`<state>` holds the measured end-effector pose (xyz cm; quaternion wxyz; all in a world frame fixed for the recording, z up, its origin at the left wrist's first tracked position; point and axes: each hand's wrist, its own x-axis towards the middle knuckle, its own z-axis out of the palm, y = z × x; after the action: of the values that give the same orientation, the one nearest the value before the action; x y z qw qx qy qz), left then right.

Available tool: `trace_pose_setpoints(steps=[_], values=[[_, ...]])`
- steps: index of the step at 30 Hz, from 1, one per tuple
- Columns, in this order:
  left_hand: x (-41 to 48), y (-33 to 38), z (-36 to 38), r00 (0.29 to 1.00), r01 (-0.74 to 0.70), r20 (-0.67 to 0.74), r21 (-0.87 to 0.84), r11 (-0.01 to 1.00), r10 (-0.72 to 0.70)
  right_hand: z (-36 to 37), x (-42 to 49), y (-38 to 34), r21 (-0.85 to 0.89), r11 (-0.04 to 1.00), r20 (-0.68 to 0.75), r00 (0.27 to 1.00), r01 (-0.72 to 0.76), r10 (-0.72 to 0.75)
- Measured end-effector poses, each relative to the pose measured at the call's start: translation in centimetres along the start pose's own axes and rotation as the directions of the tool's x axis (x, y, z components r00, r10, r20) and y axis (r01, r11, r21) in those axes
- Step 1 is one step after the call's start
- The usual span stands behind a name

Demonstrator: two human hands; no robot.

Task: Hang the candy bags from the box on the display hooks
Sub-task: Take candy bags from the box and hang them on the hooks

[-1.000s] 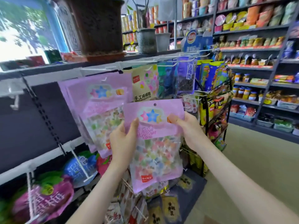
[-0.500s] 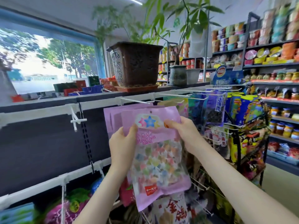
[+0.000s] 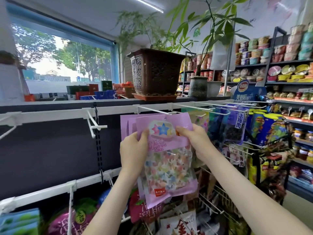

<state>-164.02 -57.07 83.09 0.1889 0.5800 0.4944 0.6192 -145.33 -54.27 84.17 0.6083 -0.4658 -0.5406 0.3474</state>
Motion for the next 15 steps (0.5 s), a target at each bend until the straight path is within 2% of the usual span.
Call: trace_pose_setpoints(steps=[15], values=[[0.0, -1.3, 0.1, 0.995, -0.089, -0.027, 0.091, 0.992, 0.092, 0.5, 0.3, 1.2, 0.052, 0.998, 0.053, 0.998, 0.024, -0.027]])
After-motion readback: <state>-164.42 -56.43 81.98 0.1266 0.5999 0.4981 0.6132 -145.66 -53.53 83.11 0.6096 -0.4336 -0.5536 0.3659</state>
